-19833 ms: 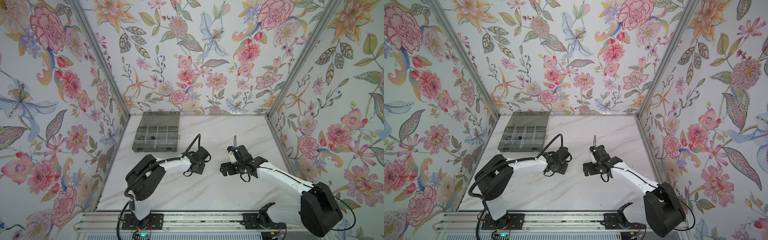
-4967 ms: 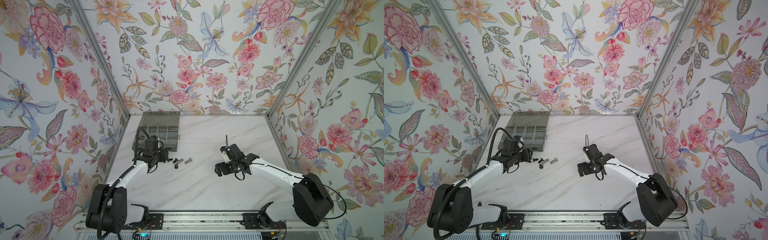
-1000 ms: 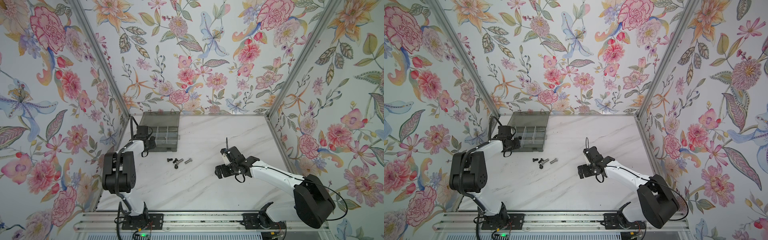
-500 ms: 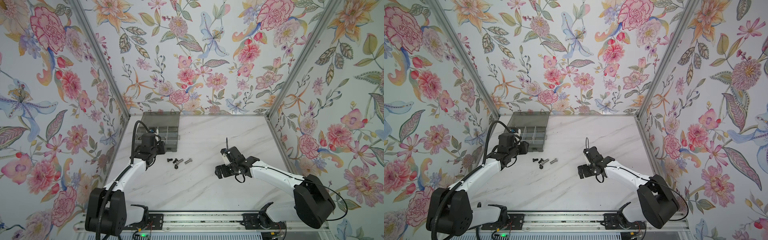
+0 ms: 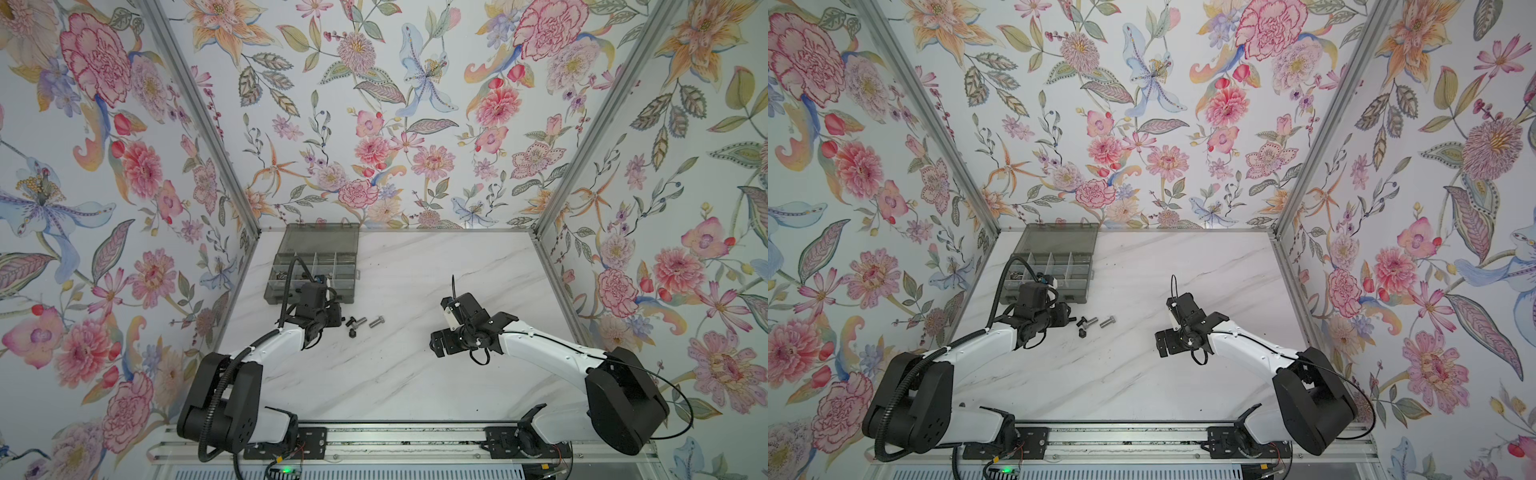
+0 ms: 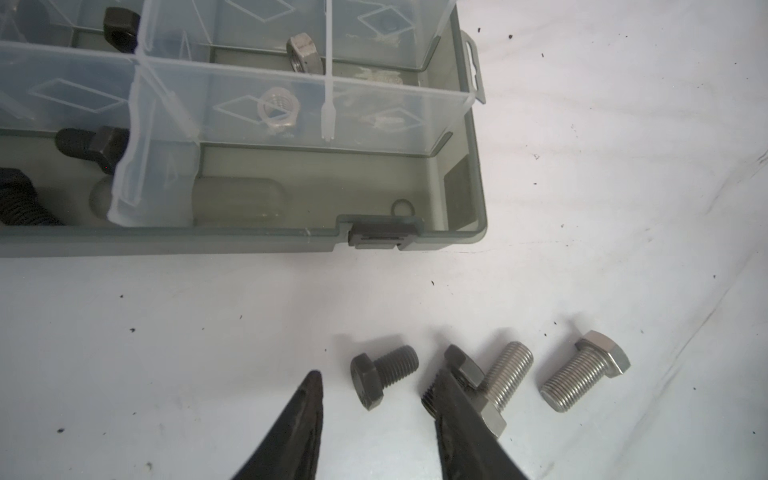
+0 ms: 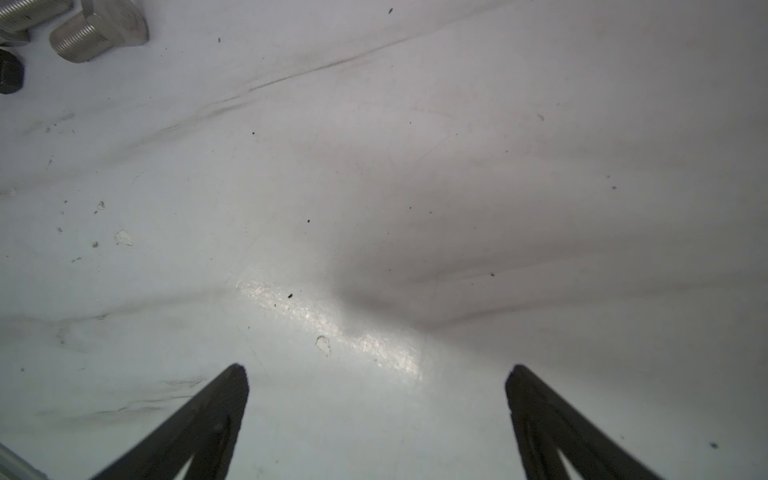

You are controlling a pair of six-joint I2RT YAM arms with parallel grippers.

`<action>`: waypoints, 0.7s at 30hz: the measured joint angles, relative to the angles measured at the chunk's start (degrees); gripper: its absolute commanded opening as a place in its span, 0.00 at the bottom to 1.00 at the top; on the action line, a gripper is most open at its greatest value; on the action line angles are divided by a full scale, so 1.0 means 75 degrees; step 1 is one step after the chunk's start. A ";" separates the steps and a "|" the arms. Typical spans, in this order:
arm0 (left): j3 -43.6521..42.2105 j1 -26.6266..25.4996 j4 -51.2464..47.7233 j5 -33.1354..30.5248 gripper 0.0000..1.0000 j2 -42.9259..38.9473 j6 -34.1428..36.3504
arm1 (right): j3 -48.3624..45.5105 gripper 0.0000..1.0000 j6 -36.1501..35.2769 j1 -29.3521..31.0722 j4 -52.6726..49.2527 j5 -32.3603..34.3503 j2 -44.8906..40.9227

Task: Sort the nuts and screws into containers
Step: 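Move the left gripper back to the pile over a black hex bolt, then lower the left gripper around the black hex bolt and close on it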

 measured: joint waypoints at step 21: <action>0.0370 -0.0187 0.0408 -0.0189 0.46 0.1547 0.0192 | 0.0114 0.99 -0.0023 0.0000 -0.0032 0.0000 0.0076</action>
